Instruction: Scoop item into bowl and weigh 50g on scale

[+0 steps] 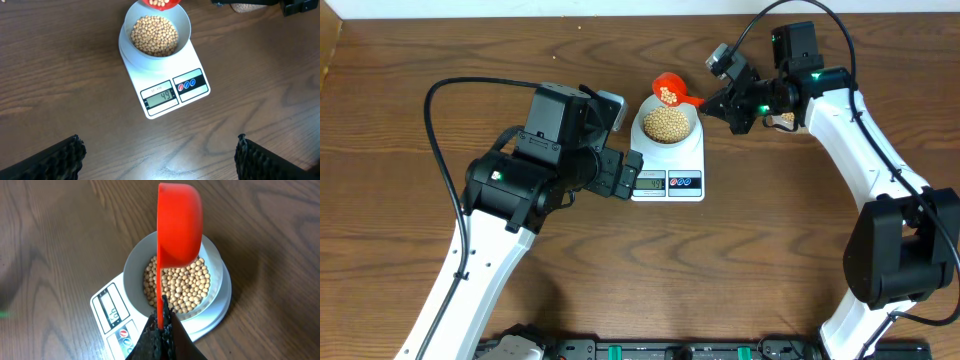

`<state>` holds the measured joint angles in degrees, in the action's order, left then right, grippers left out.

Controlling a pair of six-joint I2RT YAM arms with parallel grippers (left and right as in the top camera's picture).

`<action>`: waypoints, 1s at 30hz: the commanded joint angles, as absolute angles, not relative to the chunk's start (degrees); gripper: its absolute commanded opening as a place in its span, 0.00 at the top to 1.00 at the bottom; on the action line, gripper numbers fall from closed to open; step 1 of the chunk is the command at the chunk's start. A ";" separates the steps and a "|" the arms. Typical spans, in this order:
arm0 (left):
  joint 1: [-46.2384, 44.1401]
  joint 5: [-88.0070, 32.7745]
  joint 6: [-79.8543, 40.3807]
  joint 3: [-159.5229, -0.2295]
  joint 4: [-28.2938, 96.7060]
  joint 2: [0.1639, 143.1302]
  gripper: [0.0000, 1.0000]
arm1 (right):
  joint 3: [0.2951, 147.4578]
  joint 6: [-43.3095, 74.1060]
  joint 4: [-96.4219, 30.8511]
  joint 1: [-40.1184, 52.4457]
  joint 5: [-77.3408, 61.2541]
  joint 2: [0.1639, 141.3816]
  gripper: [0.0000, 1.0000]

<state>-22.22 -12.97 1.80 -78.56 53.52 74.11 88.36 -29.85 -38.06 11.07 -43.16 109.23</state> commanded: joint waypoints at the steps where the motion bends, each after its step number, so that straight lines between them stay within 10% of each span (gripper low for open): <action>1: -21.98 -12.43 2.76 -78.87 53.52 74.37 0.02 | 89.56 -31.51 -37.85 11.29 -43.57 107.26 0.99; 30: -21.98 -12.43 2.76 -78.87 53.52 74.37 0.02 | 89.56 -33.98 -35.59 10.66 -41.06 107.26 0.99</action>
